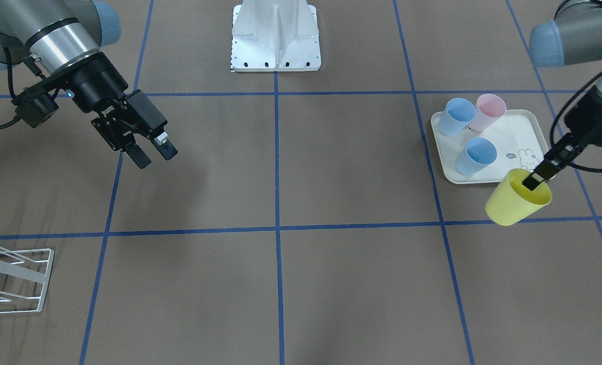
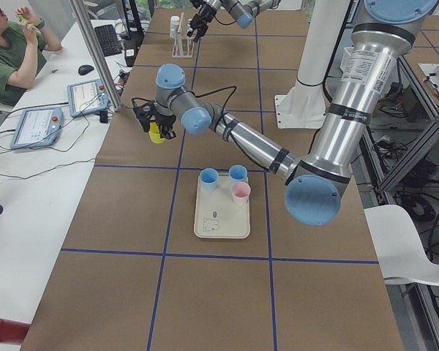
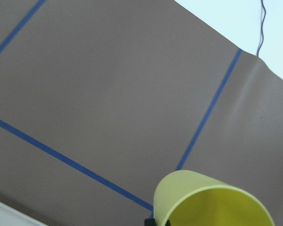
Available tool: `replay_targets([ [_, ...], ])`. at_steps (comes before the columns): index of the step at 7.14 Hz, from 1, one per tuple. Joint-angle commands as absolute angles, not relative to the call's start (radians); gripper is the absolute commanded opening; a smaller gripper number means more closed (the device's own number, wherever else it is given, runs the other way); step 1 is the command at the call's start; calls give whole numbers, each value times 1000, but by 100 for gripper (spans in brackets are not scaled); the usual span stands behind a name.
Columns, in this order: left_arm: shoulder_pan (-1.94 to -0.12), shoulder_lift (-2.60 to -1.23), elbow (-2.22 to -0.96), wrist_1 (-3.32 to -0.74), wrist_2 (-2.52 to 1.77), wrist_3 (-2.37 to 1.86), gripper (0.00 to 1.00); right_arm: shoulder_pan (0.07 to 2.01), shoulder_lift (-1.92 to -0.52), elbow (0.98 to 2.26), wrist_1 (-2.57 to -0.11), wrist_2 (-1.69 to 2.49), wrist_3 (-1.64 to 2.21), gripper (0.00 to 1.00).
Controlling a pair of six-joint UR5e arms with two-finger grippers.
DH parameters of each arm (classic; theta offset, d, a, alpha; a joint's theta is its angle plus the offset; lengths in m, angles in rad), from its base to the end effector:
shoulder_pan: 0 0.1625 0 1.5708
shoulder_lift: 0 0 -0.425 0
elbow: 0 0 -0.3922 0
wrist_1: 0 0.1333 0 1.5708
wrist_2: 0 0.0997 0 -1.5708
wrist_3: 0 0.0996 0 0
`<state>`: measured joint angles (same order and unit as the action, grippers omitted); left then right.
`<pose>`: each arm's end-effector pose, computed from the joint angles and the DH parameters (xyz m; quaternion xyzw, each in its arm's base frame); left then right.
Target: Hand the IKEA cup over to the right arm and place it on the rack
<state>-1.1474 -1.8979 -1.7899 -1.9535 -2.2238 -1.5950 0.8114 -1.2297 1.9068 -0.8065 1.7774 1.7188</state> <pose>0.1780 -0.5721 0.3287 -0.0168 0.5118 -0.3485 0.7851 -0.3019 -0.4819 0.2310 0.1405 -0.6458 0.2845 0.6944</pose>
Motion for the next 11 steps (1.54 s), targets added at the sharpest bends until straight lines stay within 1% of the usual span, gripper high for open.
replay_targets([
  [1, -983, -1913, -1787, -2252, -2041, -2037, 0, 795, -1200, 1910, -802, 1782, 1797, 100],
  [3, -791, -1911, -1775, -2511, -1715, -2374, 0, 746, -1137, 1908, -801, 1776, 1873, 100],
  [4, -682, -1913, -1775, -2598, -1543, -2457, 0, 730, -1106, 1904, -801, 1775, 1922, 100],
  [5, -614, -1927, -1776, -2649, -1451, -2553, 0, 724, -1082, 1899, -801, 1773, 1959, 100],
  [7, -536, -1985, -1776, -2759, -1318, -2718, 0, 721, -1065, 1895, -754, 1776, 1997, 100],
  [8, -499, -2029, -1770, -2816, -1315, -2724, 0, 707, -1063, 1861, -686, 1776, 2020, 100],
  [11, -425, -2088, -1769, -2838, -1243, -2738, 0, 706, -1063, 1853, -666, 1776, 2034, 100],
])
